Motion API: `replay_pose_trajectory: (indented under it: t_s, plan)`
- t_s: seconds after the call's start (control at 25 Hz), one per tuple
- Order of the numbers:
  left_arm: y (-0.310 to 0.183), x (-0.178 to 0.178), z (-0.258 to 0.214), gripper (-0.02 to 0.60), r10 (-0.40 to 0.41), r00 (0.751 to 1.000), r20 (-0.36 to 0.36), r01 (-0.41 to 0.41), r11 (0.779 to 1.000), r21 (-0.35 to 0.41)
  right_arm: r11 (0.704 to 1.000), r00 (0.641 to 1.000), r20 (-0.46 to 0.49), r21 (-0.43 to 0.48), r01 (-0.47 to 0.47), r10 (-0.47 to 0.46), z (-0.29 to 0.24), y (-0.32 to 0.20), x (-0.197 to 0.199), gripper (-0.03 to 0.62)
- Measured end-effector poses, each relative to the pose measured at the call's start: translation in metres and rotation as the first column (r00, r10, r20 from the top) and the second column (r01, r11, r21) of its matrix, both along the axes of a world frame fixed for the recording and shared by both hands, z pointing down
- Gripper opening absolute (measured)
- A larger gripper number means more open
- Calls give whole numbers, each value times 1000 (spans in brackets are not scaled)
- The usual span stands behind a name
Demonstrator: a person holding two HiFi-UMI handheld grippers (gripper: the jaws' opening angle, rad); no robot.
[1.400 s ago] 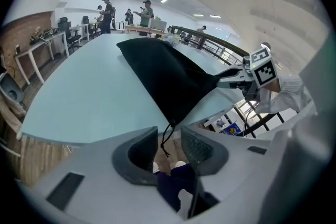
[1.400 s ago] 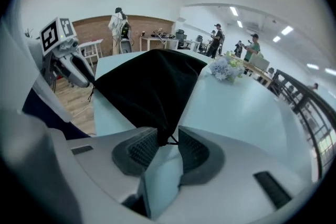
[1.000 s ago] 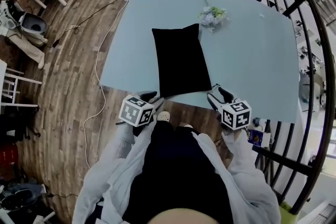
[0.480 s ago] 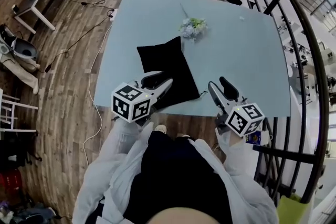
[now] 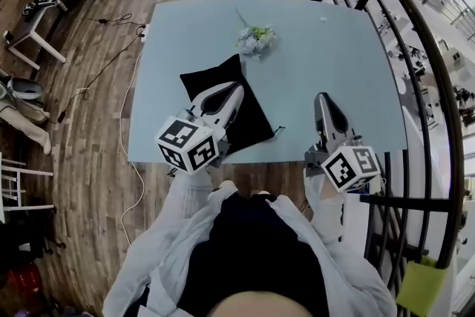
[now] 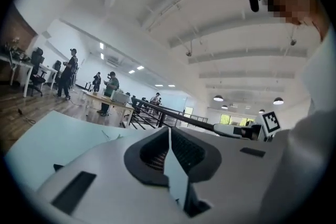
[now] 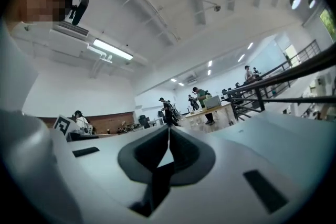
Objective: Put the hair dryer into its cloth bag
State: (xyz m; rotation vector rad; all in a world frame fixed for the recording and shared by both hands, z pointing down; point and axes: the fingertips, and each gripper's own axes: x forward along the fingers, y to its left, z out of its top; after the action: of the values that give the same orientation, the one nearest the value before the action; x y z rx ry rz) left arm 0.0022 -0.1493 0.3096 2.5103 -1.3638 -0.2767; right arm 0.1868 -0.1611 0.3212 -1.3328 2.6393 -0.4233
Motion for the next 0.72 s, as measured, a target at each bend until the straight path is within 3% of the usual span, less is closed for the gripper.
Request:
replay_pose_trajectory:
  t_s: [0.12, 0.24, 0.72]
  plan:
    - [6, 5, 27, 15, -33, 993, 109, 36, 999, -29, 996, 992, -119, -63, -58, 51, 28, 7, 7, 9]
    - [11, 10, 42, 15, -23, 994, 107, 30, 998, -58, 993, 975, -212, -81, -90, 71, 48, 14, 10, 9]
    - [28, 9, 57, 15, -44, 986, 161, 54, 997, -57, 994, 953, -299, -82, -74, 46, 68, 29, 1, 8]
